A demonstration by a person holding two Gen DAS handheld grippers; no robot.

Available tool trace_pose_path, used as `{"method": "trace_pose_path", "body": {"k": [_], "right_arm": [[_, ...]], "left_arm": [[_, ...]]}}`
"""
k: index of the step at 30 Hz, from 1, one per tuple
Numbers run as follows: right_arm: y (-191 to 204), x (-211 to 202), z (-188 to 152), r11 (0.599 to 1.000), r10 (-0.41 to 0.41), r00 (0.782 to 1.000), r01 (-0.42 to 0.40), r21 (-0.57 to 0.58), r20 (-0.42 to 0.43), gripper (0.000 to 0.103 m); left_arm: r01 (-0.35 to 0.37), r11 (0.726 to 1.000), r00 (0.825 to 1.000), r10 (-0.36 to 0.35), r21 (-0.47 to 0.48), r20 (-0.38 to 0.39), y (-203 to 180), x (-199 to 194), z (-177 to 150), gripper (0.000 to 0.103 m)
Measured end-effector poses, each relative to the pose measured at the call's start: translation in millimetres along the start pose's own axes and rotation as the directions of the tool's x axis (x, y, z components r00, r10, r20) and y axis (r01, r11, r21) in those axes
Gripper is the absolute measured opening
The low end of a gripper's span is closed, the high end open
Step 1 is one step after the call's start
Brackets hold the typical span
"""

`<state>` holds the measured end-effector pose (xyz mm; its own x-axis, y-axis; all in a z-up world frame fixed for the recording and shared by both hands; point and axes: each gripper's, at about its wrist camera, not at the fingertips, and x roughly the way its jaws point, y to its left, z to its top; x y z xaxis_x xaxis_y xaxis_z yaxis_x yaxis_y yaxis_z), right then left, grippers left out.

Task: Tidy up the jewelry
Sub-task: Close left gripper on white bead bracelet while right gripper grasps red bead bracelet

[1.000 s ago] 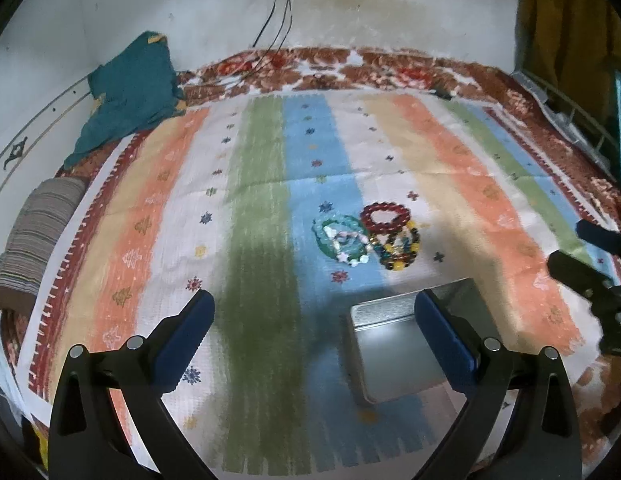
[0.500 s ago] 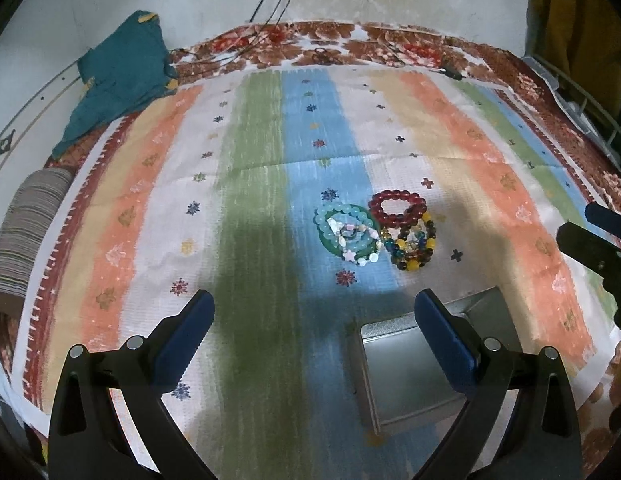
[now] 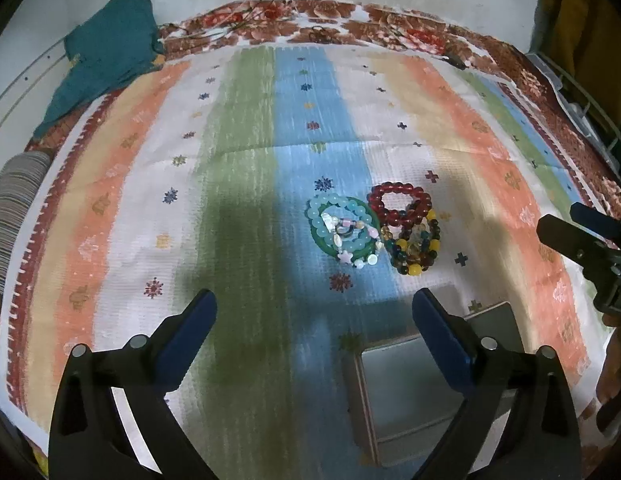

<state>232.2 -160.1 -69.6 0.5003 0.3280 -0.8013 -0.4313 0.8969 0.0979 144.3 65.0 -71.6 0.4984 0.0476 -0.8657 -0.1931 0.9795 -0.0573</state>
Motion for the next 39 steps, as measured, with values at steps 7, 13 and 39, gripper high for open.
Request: {"method": "trace_pose_path", "body": {"k": [7, 13, 39], "right_arm": [[2, 17, 8, 1.0, 0.018, 0.999, -0.018, 0.015, -0.027, 0.099], [0, 38, 14, 0.999, 0.009, 0.998, -0.007, 0.032, -0.068, 0.099], [5, 111, 29, 0.999, -0.034, 0.985, 0.038, 0.025, -0.17, 0.098]], "left_arm": [[0.017, 1.0, 0.999, -0.018, -0.018, -0.031, 4, 19, 8, 0.092], [0.018, 0.999, 0.997, -0.02, -0.031, -0.068, 8, 41, 14, 0.087], [0.074, 0.994, 0.982, -0.087, -0.084, -0.166, 9, 98, 32, 0.062]]}}
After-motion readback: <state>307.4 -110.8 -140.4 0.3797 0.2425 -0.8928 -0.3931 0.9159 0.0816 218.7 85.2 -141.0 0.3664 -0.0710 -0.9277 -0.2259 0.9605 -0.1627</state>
